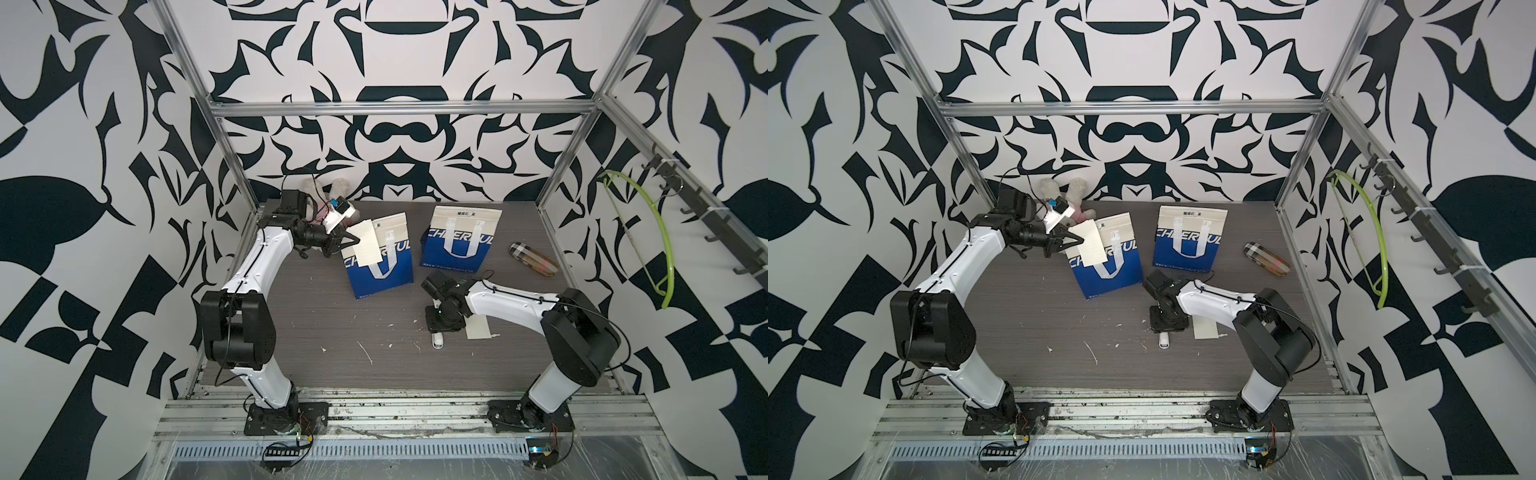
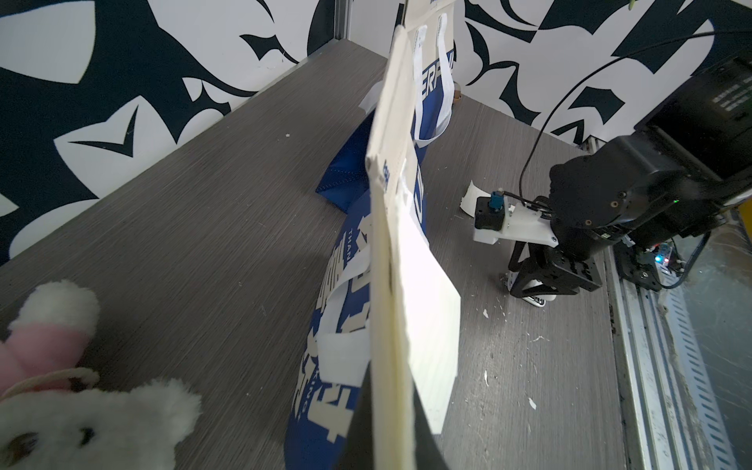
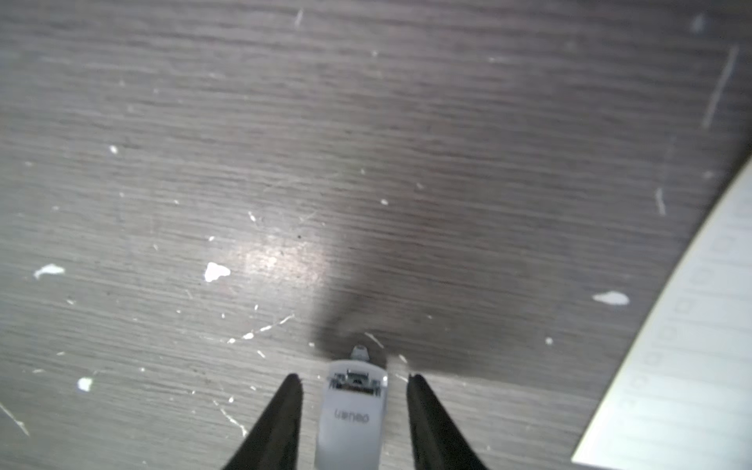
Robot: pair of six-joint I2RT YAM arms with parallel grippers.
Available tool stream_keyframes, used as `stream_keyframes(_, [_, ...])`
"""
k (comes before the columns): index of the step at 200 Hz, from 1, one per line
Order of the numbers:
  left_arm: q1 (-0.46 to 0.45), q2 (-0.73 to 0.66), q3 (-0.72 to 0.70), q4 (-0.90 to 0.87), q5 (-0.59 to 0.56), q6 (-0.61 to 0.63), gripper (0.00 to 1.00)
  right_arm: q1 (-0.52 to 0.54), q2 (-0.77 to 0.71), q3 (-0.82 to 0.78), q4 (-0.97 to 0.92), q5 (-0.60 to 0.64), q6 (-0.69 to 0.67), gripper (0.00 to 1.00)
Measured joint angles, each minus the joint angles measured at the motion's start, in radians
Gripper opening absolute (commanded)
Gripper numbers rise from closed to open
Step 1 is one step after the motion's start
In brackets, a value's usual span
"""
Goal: Staple the receipts to the bags
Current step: Pick up the stapler from the center of the board.
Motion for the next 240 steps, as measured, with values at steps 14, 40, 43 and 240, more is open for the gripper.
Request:
stream_keyframes(14, [0.000, 0.000, 0.000, 0.000, 0.000, -0.002, 0.00, 0.004, 0.006, 0.015, -0.015, 0.009, -0.004, 0.31])
stream_keyframes(40, [0.000, 0.000, 0.000, 0.002, -0.002, -0.007, 0.00, 0.009, 0.006, 0.027, -0.031, 0.018, -0.007, 0.30])
stream_keyframes(43, [0.000, 0.000, 0.000, 0.003, -0.002, -0.007, 0.00, 0.009, 0.006, 0.027, -0.032, 0.018, -0.009, 0.32])
stream_keyframes(240, [-0.013, -0.014, -0.019, 0.011, -0.014, -0.015, 0.00, 0.021, -0.204, 0.120, -0.030, 0.038, -0.044, 0.00])
